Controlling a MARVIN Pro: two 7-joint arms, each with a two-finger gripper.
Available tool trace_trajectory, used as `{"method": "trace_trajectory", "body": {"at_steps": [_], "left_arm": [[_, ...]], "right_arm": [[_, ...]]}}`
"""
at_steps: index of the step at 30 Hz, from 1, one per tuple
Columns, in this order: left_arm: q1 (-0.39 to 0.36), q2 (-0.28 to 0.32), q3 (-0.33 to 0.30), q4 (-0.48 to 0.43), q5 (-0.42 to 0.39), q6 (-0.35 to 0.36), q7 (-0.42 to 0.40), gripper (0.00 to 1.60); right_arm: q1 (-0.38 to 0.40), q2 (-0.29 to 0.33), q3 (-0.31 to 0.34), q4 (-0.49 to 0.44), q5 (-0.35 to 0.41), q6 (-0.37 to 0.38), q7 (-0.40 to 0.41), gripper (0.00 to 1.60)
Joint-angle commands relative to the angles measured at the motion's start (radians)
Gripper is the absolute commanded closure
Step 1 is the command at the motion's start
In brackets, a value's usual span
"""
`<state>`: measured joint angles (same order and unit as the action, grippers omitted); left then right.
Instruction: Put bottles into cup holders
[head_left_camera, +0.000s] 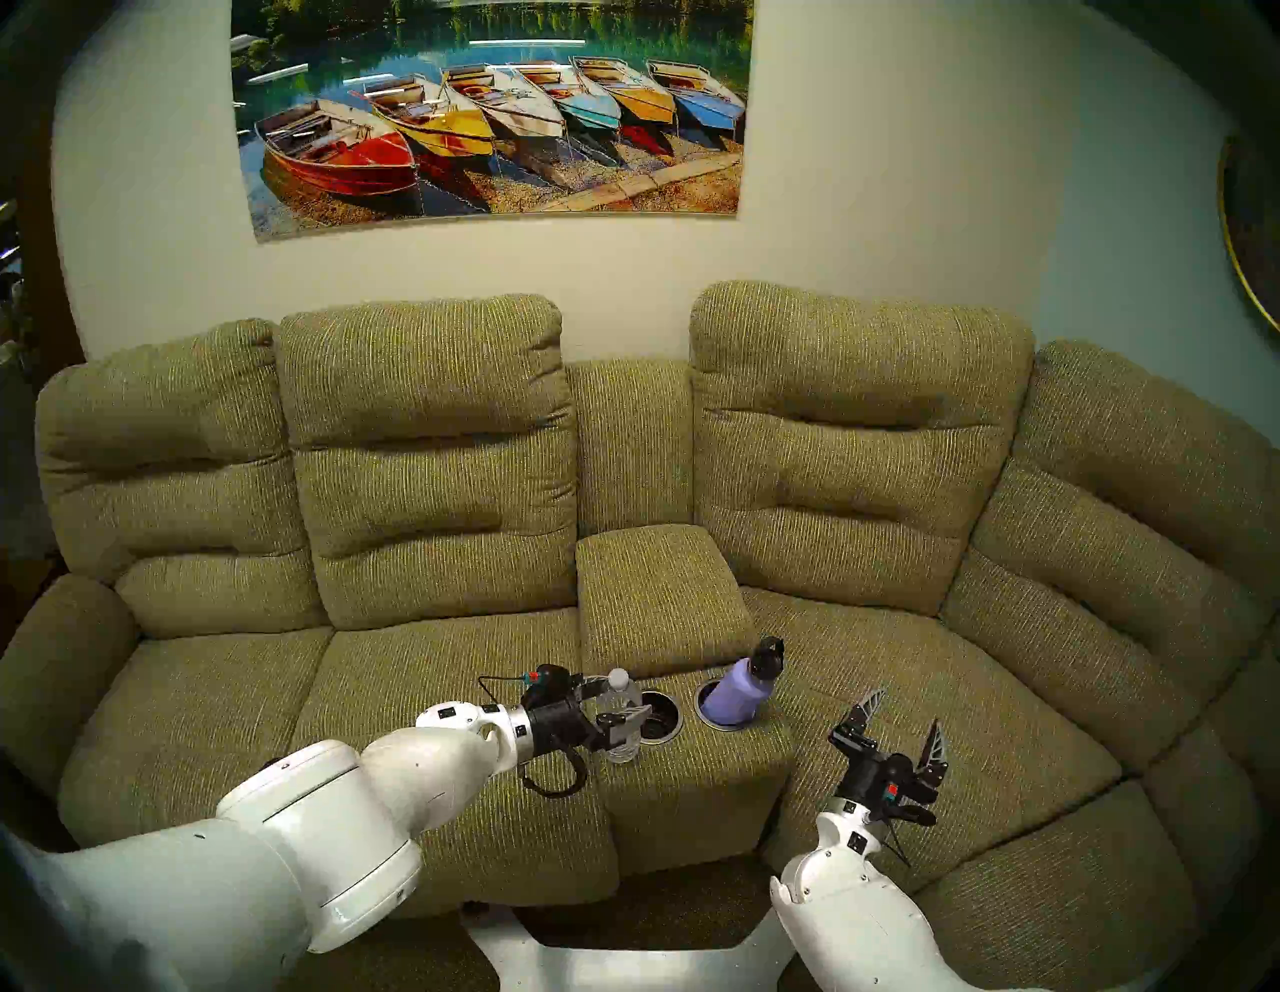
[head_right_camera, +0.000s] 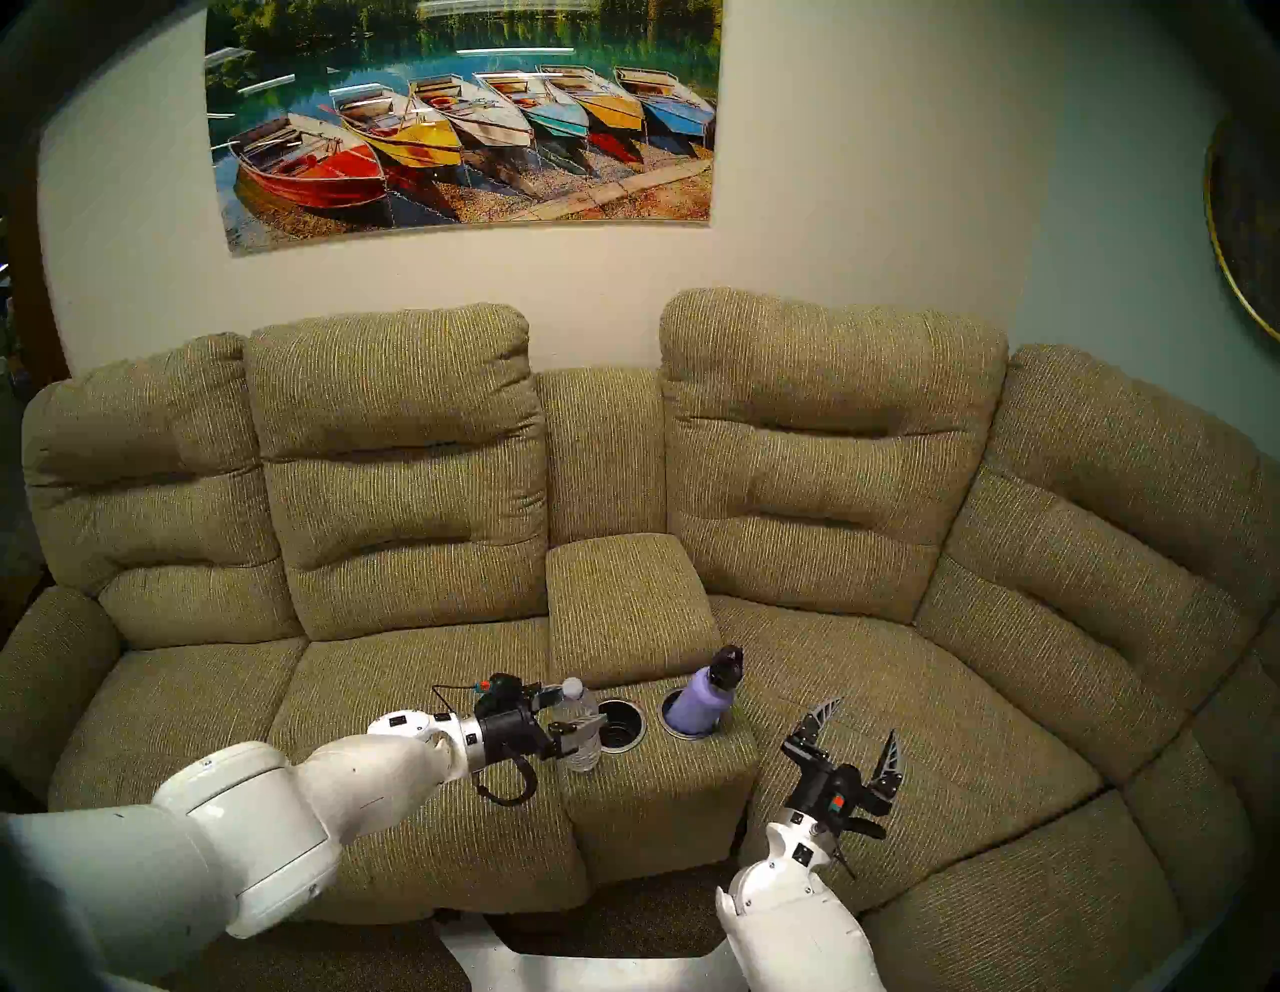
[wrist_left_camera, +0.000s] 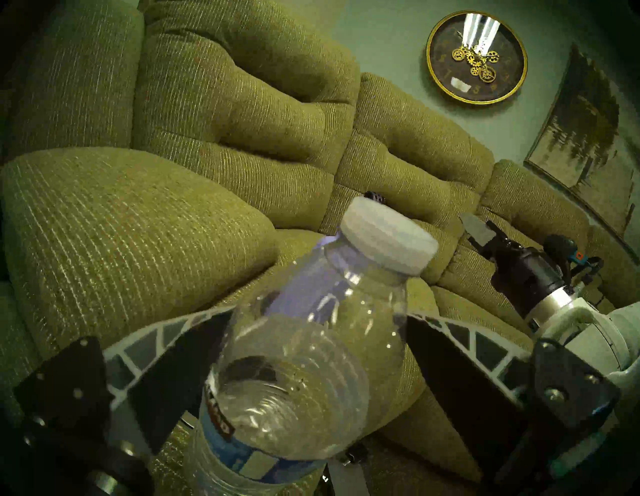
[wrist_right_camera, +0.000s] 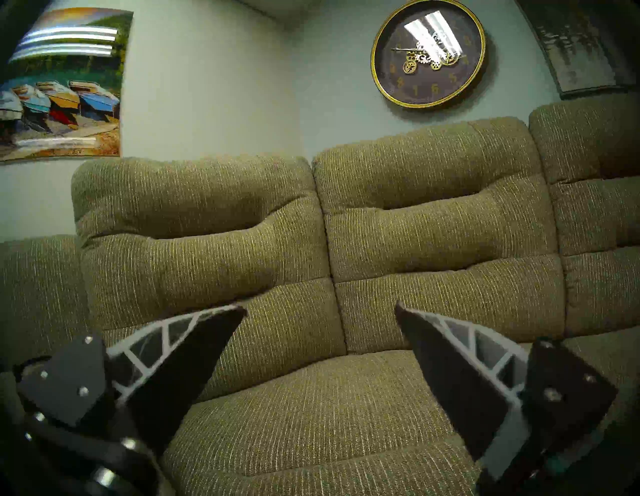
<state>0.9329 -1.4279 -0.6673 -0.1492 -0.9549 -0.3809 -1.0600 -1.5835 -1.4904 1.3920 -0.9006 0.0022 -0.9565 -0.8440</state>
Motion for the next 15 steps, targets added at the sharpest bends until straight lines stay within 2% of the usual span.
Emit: {"method": "trace_trajectory", "body": {"at_steps": [1,2,4,5,6,9,10,11,13,14,15], "left_arm": [[-0.016,-0.030,0.004,0.002,0.005,0.004,0.022,0.51],[-0.016,-0.030,0.004,0.002,0.005,0.004,0.022,0.51],[-0.017,-0.033,0.006,0.005,0.008,0.003,0.028,0.81],[-0.018,-0.032,0.005,0.005,0.008,0.001,0.029,0.83],[-0.020,-0.032,0.004,0.004,0.007,0.000,0.029,1.01],[-0.029,-0.031,0.003,0.000,0.008,-0.006,0.028,1.22],[-0.032,-0.032,0.003,-0.001,0.010,-0.009,0.031,1.45],[-0.034,-0.034,-0.001,-0.002,0.006,-0.011,0.034,1.52],[-0.040,-0.037,-0.004,-0.006,0.006,-0.012,0.036,1.60],[-0.042,-0.040,-0.008,-0.007,0.003,-0.012,0.039,1.57],[-0.044,-0.042,-0.010,-0.008,0.003,-0.013,0.042,1.44]], "right_arm": [[-0.004,0.008,0.000,-0.004,-0.004,-0.003,0.004,0.00],[-0.004,0.008,0.000,-0.004,-0.004,-0.003,0.004,0.00],[-0.005,0.010,0.000,-0.003,-0.005,-0.003,0.006,0.00],[-0.006,0.012,0.000,-0.001,-0.005,-0.003,0.007,0.00],[-0.007,0.013,0.001,0.001,-0.004,-0.003,0.008,0.00],[-0.009,0.016,0.001,0.006,-0.005,-0.003,0.011,0.00],[-0.009,0.017,0.000,0.007,-0.005,-0.003,0.012,0.00],[-0.009,0.018,0.000,0.007,-0.005,-0.003,0.013,0.00],[-0.009,0.019,0.000,0.009,-0.005,-0.003,0.015,0.00],[-0.009,0.019,-0.001,0.009,-0.006,-0.003,0.017,0.00],[-0.009,0.019,-0.001,0.009,-0.006,-0.003,0.017,0.00]]}}
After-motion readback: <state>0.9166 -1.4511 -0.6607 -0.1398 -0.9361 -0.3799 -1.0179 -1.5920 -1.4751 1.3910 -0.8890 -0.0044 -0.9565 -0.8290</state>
